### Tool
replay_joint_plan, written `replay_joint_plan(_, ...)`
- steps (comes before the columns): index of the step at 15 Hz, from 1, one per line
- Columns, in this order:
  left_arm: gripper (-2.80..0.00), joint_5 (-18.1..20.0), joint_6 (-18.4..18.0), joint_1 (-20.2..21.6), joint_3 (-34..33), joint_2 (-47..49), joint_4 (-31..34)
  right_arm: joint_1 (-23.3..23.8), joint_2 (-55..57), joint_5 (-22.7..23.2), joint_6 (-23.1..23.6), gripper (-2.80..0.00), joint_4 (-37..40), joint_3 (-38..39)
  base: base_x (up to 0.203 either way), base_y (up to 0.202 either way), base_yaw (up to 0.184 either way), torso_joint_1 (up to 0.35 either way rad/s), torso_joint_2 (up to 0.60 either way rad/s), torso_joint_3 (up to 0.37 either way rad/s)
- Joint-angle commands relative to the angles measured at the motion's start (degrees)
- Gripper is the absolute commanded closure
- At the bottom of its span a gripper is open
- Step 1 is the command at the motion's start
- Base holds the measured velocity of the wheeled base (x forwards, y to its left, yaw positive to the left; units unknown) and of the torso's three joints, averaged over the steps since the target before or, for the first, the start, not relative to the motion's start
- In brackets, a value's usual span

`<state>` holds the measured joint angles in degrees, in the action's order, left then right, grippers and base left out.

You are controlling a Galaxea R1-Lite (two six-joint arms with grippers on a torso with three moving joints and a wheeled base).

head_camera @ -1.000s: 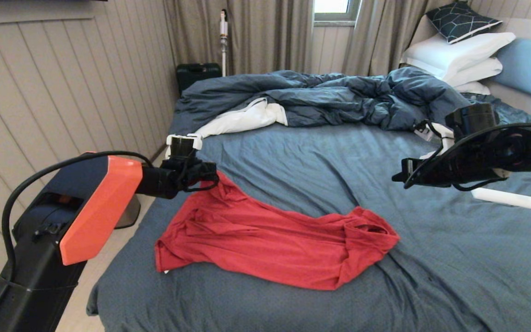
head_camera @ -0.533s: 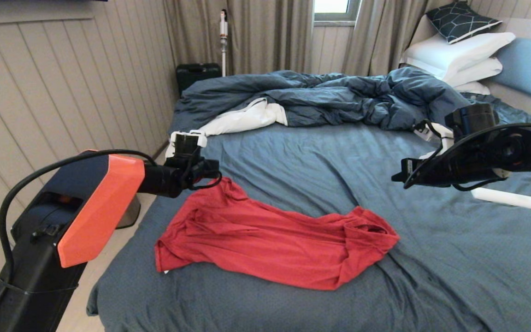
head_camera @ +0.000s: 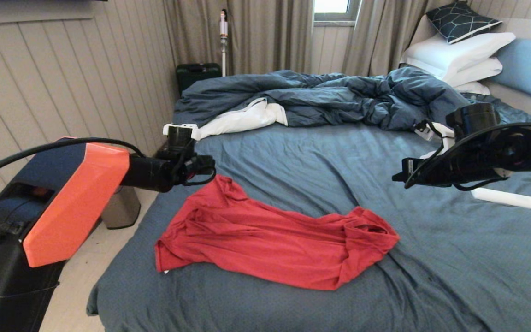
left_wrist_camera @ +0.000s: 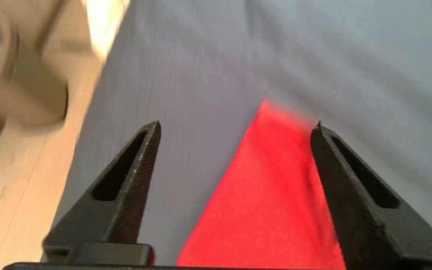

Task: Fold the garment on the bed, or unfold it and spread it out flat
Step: Unford the red T-shirt

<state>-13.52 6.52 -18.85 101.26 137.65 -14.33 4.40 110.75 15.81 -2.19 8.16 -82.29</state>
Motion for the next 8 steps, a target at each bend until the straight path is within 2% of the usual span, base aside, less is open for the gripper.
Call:
replay_joint_plan(1,-2.80,0.43,0.33,-0.50,-7.98,-6.18,0.74,0.08,-0.27,0.18,0.00,0.00,0.11,-0.15,0.000,0.000,0.000,0.000,0.00,0.000)
replay_joint_plan(4,-2.80,1.96,0.65,-1.93,-17.70,-15.41,2.83,0.26,-0.45,0.18,0.00,0.00,0.11,-0.24,0.000,0.000,0.000,0.000,0.00,0.000)
replay_joint_plan(5,0.00,2.58,0.75,-2.37,-20.16,-18.21,4.42,0.26,-0.63,0.18,0.00,0.00,0.11,-0.15,0.000,0.000,0.000,0.000,0.00,0.000)
replay_joint_plan(7,0.00,4.09,1.74,-3.20,-22.83,-23.34,9.59,0.26,-1.52,0.18,0.00,0.00,0.11,0.06,0.000,0.000,0.000,0.000,0.00,0.000)
replay_joint_plan(8,0.00,6.16,2.34,-3.73,-23.97,-25.51,12.20,0.26,-1.88,0.18,0.00,0.00,0.11,0.14,0.000,0.000,0.000,0.000,0.00,0.000)
